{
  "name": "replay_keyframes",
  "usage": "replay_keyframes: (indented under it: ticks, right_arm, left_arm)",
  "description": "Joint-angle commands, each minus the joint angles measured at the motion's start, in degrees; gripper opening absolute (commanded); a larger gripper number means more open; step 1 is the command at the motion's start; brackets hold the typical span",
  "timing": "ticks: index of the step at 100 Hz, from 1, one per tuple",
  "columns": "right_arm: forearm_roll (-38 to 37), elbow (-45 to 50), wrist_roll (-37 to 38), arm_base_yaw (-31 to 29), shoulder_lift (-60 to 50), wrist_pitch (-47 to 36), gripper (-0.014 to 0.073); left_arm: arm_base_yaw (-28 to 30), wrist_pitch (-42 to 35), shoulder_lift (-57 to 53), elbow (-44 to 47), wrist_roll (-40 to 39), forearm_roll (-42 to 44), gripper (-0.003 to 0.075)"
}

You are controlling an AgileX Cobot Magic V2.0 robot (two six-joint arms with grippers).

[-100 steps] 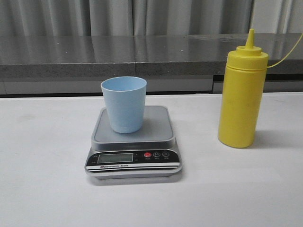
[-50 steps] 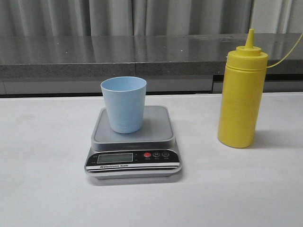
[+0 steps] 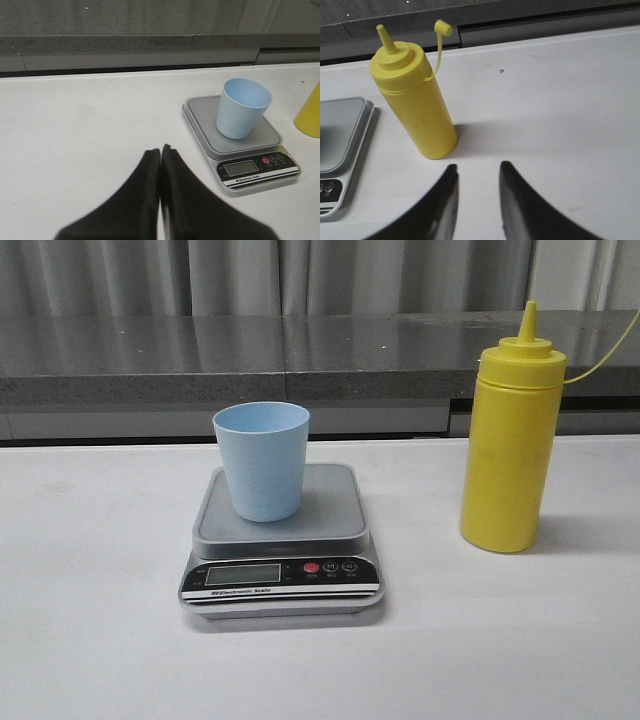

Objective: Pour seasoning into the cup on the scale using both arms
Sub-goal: 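Move the right gripper toward the yellow squeeze bottle, then close the right gripper around the yellow bottle's upper body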

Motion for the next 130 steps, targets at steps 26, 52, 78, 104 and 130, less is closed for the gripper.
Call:
replay_keyframes:
  ticks: [26,52,78,104,130]
  right_arm:
    - [0.4,-2.2,0.0,-0.1,5.5,-8.1,0.0610]
    - [0.4,-2.2,-0.1,7.4,9.9,-12.0,0.0610]
    - [0.3,-2.1,-0.1,13.0,19.9,-24.6,0.0610]
    - [0.3,-2.1,-0.1,13.3,30.0,-35.4,0.0610]
    - [0.0,-2.1,0.0,13.4,38.1,-42.6,0.0610]
  left_arm:
    - [0.1,-4.5,0.5,-1.3,-0.6,-0.5,-0.0020]
    - [0.1,-4.5,0.5,-1.3,-0.6,-0.5,-0.0020]
    - [0.1,-4.5,0.5,-1.3,-0.6,-0.5,-0.0020]
    - [0.1,-4.5,0.5,-1.3,-0.6,-0.5,-0.0020]
    - [0.1,-4.5,0.5,-1.3,-0.6,-0.5,-0.0020]
